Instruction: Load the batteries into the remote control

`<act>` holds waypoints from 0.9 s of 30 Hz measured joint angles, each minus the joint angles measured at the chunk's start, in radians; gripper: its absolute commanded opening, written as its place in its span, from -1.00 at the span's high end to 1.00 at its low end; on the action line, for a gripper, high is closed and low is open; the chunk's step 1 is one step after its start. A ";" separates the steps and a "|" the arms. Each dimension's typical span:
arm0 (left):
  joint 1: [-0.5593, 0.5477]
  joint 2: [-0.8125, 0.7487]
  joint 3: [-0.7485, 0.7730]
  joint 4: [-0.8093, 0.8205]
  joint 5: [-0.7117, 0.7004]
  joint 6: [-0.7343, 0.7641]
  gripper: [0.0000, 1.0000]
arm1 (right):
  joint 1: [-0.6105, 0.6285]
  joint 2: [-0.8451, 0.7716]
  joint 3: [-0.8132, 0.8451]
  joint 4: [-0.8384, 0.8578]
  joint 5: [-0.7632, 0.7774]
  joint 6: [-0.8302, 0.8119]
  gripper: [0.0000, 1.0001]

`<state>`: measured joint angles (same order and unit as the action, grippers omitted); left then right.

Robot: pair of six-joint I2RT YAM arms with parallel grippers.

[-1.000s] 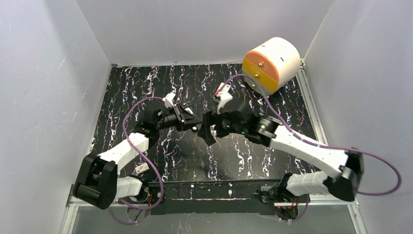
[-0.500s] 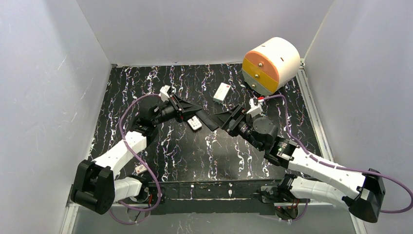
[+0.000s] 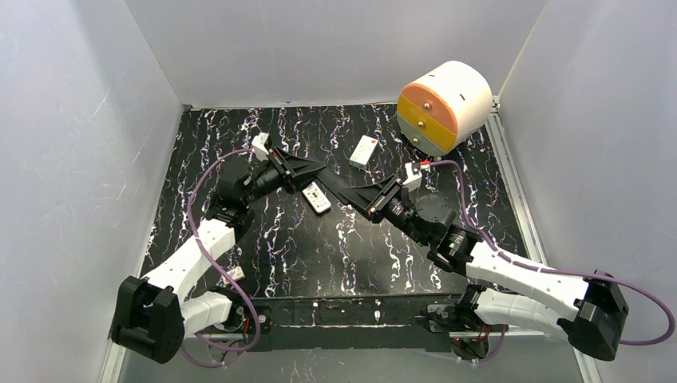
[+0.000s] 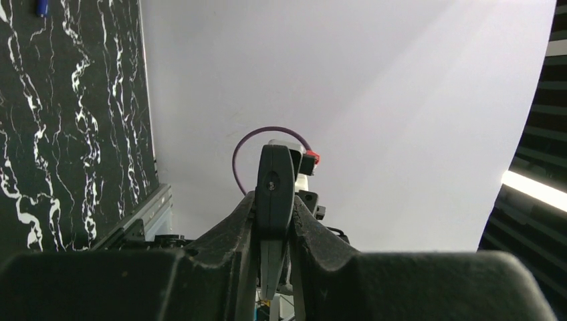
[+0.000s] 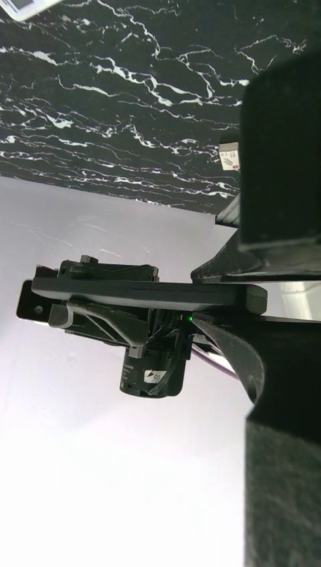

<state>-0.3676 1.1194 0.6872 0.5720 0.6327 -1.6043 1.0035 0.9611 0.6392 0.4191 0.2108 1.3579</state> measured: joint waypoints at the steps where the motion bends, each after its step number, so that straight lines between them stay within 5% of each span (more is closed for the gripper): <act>1: 0.002 -0.006 0.000 0.001 -0.003 0.004 1.00 | -0.001 0.006 0.000 0.008 -0.003 0.007 0.58; 18: -0.004 -0.108 -0.039 0.056 -0.148 0.133 1.00 | -0.029 0.113 0.058 0.099 -0.099 -0.021 0.62; 27: -0.063 -0.135 -0.051 0.056 -0.089 0.192 1.00 | -0.077 0.128 0.140 -0.011 -0.225 -0.181 0.04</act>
<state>-0.4305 0.9840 0.6365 0.6285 0.5442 -1.4120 0.9268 1.0893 0.7792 0.4076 -0.0143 1.1770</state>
